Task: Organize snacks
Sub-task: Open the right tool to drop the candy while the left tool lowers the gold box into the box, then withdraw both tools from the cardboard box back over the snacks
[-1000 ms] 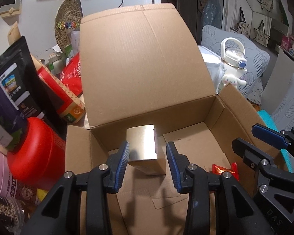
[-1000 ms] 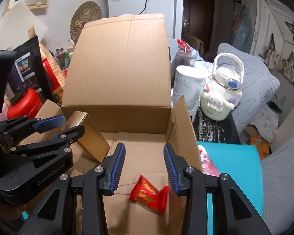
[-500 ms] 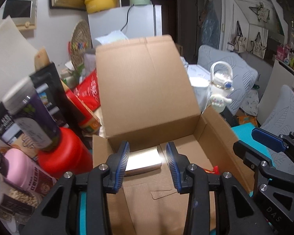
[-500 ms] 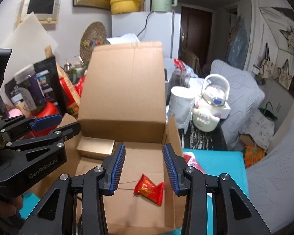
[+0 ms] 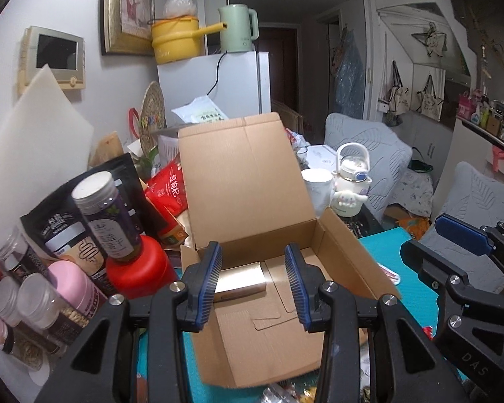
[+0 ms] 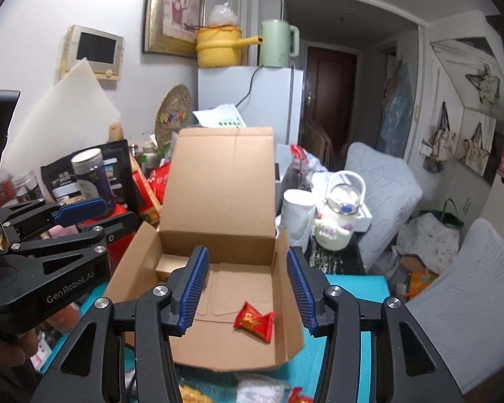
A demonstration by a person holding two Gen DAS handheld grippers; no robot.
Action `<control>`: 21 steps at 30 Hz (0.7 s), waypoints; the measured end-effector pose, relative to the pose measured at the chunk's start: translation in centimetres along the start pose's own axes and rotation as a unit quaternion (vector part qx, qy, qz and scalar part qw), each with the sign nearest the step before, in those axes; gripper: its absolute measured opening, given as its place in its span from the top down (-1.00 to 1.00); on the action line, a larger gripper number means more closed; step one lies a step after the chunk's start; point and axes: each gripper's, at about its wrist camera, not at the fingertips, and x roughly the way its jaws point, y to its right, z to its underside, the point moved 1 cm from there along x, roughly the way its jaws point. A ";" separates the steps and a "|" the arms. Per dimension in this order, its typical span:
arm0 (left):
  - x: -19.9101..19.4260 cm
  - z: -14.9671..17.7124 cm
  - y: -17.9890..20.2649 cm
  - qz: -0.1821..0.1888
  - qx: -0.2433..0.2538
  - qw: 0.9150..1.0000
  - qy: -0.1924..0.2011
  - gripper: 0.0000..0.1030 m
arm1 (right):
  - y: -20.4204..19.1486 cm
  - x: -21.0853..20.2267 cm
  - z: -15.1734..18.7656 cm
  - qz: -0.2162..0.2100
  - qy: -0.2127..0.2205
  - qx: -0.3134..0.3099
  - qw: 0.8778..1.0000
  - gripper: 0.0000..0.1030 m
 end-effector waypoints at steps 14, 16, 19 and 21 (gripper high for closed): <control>-7.2 3.5 0.6 0.003 0.014 0.999 0.036 -0.49 | -0.9 -7.2 3.5 0.021 0.026 0.007 0.999 -0.52; -8.1 4.2 0.6 0.010 0.015 0.999 0.038 -0.50 | -0.9 -8.2 4.2 0.022 0.028 0.010 0.999 -0.57; -9.3 5.4 0.9 0.017 0.018 0.999 0.039 -0.51 | -1.0 -9.5 5.3 0.024 0.028 0.014 0.999 -0.59; -10.0 6.3 1.2 0.025 0.022 0.999 0.036 -0.51 | -1.2 -10.4 6.2 0.026 0.026 0.019 0.999 -0.64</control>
